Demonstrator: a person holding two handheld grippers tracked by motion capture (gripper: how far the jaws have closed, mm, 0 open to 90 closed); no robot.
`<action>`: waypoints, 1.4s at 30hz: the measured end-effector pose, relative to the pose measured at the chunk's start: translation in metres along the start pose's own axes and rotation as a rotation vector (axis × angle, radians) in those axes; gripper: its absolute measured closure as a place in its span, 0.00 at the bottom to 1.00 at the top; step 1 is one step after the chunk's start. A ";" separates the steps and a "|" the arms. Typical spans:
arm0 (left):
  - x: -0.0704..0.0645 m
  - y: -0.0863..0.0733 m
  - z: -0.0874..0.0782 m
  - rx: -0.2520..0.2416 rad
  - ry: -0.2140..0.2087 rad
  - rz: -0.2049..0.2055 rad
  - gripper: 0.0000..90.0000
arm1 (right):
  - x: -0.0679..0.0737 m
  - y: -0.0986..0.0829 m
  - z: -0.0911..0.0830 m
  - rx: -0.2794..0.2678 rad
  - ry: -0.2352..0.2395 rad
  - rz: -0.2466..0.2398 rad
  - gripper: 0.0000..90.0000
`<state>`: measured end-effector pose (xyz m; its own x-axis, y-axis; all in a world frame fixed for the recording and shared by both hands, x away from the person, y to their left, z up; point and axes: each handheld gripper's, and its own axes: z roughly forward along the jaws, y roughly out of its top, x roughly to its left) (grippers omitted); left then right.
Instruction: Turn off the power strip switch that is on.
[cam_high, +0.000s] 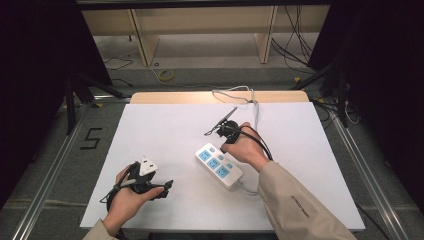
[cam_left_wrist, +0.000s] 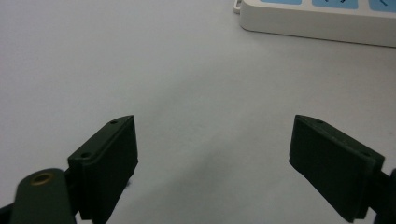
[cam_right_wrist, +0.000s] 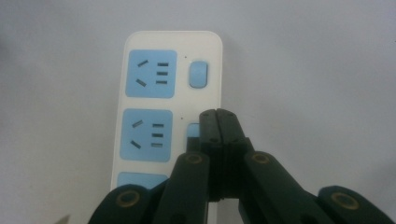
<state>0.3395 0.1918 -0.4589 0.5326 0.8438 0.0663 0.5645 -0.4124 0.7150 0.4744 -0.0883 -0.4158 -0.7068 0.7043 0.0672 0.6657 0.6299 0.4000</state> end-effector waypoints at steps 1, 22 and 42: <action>0.000 0.000 0.000 0.000 0.000 -0.001 0.16 | -0.001 -0.001 -0.001 -0.008 -0.001 0.002 1.00; 0.000 0.000 0.001 0.003 0.001 -0.002 0.16 | -0.012 -0.020 -0.014 -0.079 0.002 0.012 0.84; 0.000 0.000 0.001 0.007 0.001 -0.005 0.16 | -0.021 -0.044 -0.028 -0.154 0.014 0.016 0.68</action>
<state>0.3398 0.1915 -0.4598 0.5292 0.8461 0.0636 0.5713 -0.4107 0.7106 0.4531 -0.1403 -0.4097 -0.7001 0.7087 0.0875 0.6336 0.5600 0.5338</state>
